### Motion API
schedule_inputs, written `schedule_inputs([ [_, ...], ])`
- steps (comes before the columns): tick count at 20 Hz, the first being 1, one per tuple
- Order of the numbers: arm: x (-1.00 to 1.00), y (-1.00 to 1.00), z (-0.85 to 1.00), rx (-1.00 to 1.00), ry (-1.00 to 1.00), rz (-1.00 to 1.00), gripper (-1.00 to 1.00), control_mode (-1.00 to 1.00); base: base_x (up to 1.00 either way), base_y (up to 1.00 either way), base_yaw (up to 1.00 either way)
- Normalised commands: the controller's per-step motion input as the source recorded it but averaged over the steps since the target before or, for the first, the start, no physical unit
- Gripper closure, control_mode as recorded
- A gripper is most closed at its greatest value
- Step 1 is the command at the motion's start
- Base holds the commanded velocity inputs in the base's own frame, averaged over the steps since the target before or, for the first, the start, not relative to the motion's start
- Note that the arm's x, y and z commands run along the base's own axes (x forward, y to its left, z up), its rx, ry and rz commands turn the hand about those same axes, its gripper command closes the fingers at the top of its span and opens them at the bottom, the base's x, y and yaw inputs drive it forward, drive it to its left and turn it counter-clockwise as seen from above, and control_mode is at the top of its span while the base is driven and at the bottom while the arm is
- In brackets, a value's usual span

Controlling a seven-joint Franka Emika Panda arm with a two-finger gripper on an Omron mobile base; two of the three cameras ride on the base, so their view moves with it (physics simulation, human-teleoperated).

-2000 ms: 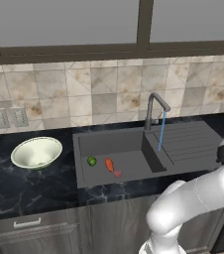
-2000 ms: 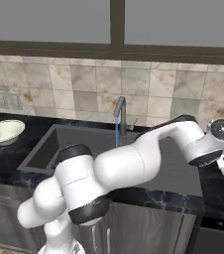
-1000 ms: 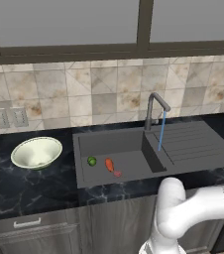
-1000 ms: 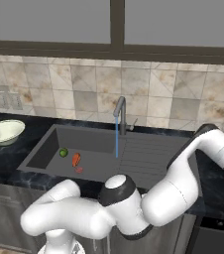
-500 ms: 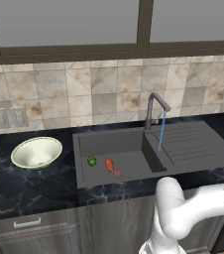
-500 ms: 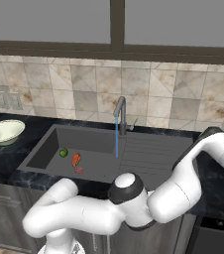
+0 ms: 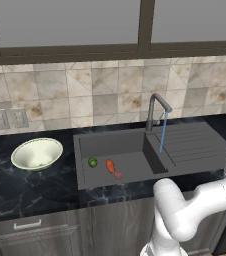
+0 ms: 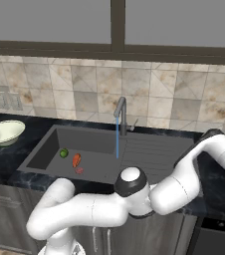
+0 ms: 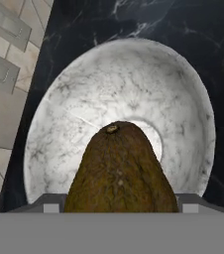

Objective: Pick the avocados from the sink and place them in one bowl. Place the sweet potato in the other bowl. Then turn off the sink faucet.

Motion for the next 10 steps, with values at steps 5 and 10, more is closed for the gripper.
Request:
schedule_inputs([
  [5, 0.35, -0.01, 0.0, 0.0, 0.01, -0.03, -1.0, -1.0, 0.0, 0.0, 0.0],
  [10, 0.1, -0.22, -0.01, 0.0, 0.0, -0.04, -1.0, -1.0, 0.0, 0.0, 0.0],
])
